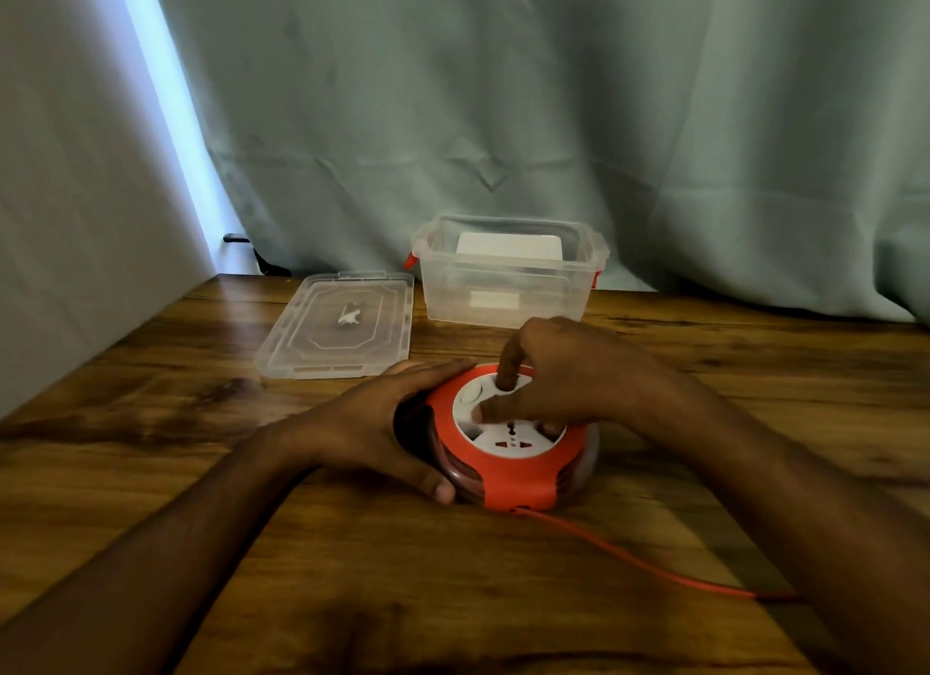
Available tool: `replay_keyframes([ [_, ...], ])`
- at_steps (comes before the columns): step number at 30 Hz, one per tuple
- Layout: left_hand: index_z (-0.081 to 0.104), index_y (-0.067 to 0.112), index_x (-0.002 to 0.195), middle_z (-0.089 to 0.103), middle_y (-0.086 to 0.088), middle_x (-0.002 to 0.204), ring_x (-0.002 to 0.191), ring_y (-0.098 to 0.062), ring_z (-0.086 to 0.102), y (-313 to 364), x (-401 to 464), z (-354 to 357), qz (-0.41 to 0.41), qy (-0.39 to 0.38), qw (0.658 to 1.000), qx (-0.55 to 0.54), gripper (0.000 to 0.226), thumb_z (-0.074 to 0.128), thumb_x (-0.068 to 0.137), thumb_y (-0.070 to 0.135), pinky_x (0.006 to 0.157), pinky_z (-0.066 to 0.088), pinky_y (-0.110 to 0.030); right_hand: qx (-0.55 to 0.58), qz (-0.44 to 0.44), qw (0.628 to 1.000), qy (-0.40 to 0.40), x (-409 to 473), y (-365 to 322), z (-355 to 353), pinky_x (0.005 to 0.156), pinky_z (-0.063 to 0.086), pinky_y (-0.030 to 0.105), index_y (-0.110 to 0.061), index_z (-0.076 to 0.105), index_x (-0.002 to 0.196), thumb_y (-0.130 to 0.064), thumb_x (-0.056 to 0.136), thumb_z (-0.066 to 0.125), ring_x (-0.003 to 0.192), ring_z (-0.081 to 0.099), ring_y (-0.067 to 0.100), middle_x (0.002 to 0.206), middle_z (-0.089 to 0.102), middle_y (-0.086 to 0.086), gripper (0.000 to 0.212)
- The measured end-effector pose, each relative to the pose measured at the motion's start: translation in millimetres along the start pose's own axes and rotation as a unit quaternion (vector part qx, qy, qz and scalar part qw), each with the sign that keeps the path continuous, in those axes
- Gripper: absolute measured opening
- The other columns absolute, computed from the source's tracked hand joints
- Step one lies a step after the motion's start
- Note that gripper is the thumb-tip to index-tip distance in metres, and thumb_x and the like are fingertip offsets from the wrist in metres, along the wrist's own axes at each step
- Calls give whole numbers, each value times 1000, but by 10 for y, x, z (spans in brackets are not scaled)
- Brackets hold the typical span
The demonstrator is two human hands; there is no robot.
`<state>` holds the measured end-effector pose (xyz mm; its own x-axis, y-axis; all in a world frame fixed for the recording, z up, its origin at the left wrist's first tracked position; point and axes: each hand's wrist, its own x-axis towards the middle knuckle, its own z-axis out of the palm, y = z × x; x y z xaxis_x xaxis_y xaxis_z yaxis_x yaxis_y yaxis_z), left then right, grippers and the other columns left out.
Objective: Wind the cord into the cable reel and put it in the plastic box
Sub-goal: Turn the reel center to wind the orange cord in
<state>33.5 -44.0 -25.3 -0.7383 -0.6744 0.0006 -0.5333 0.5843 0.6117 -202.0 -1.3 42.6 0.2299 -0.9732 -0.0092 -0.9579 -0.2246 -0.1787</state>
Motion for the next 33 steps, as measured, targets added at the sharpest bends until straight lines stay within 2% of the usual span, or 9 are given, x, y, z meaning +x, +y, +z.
replay_keyframes([
  [3,12,63,152,26,30,159,146,2,29,17,-3,-1,2,2,1000,4,131,87,45,78,121,34,-37,-82,-100,992,-6,-75,16,-191,61,38,20,-41,64,117,-46,84,78,82,52,0,112,65,-14,36],
  [6,14,67,148,29,31,157,144,3,32,10,-4,8,7,7,1000,0,127,87,45,78,120,36,-36,-46,-133,983,-118,-148,40,-302,60,38,13,-51,58,126,-23,85,80,79,48,-7,124,54,-23,54],
  [11,11,76,142,29,29,158,144,2,32,7,-2,10,5,5,1000,-2,124,86,43,80,120,37,-38,-19,-146,976,-161,-143,57,-250,60,40,13,-55,55,128,-15,89,76,81,44,-9,136,48,-18,60],
  [16,10,75,143,28,31,157,144,5,31,17,1,5,11,1,1000,-1,124,86,45,80,120,35,-32,-1,-149,973,-176,-141,52,-223,63,44,15,-63,55,124,-11,90,72,88,42,-11,132,42,-21,64],
  [20,10,74,144,25,39,154,141,13,27,20,-10,-5,11,-1,1000,10,125,84,44,81,116,31,-21,0,-152,973,-171,-152,47,-224,85,54,25,-63,56,126,-17,87,76,120,47,6,144,47,-14,63],
  [23,10,73,145,24,45,150,139,17,26,14,-16,-6,7,-2,1000,13,127,86,44,80,114,31,-19,-6,-145,976,-165,-159,35,-241,89,55,30,-62,54,130,-28,84,80,120,51,9,139,52,-11,62],
  [26,11,76,143,26,40,153,140,13,28,28,-17,-6,-3,-5,1000,7,125,87,44,79,116,34,-24,-17,-142,978,-154,-166,27,-249,90,56,34,-63,52,132,-40,82,81,115,55,9,128,58,-10,62],
  [29,11,70,147,27,33,158,144,5,28,48,-16,-12,-2,-7,1000,7,127,87,45,78,120,34,-33,-33,-148,979,-135,-158,29,-249,77,52,25,-62,53,132,-50,78,81,101,57,5,110,61,-16,62],
  [33,13,59,155,26,27,161,147,-1,28,74,-24,-19,-2,-12,1000,2,133,88,46,75,122,34,-41,-39,-153,983,-94,-118,41,-208,56,31,14,-57,58,131,-61,72,81,73,48,-9,78,47,-31,63],
])
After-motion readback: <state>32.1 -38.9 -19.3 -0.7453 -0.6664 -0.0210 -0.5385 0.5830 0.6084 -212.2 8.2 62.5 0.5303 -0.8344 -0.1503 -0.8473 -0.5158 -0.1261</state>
